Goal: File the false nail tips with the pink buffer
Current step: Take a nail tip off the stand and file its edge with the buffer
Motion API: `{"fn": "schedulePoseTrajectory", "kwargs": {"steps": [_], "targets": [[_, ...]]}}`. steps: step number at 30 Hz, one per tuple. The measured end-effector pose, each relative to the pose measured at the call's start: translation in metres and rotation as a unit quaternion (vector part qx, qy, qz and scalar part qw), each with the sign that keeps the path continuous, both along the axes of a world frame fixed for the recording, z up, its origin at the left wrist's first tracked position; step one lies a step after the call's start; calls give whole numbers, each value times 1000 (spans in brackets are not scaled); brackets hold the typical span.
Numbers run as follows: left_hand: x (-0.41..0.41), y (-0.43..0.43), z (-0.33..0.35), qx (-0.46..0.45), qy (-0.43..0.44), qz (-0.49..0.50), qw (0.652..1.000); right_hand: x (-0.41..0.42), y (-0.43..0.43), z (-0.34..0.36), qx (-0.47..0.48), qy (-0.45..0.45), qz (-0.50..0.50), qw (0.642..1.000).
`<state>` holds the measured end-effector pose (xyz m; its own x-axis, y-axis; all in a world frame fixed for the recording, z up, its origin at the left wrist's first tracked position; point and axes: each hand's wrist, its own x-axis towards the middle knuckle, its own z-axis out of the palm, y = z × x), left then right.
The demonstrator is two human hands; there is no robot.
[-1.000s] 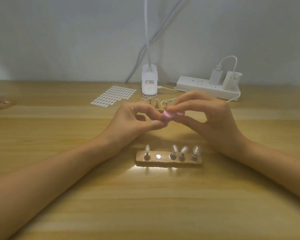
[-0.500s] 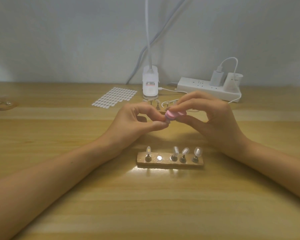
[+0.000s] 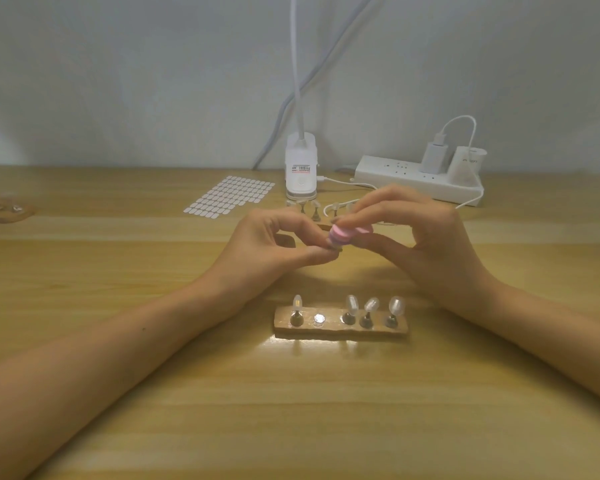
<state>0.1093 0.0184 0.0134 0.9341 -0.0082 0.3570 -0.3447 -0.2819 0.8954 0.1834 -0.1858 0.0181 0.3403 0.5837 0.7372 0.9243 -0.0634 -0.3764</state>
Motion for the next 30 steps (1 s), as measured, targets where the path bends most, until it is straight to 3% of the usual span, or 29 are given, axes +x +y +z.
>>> {"fn": "schedulePoseTrajectory", "kwargs": {"steps": [10,20,30], "targets": [[3,2,-3,40,-15,-6,999,-2,0,-3,-6,-34,-5,999],[4,2,-4,14,6,1,1000,-5,0,1,19,9,-52,998],[0,1,-3,95,-47,9,994,-4,4,-3,-8,-22,-17,1000]]}}
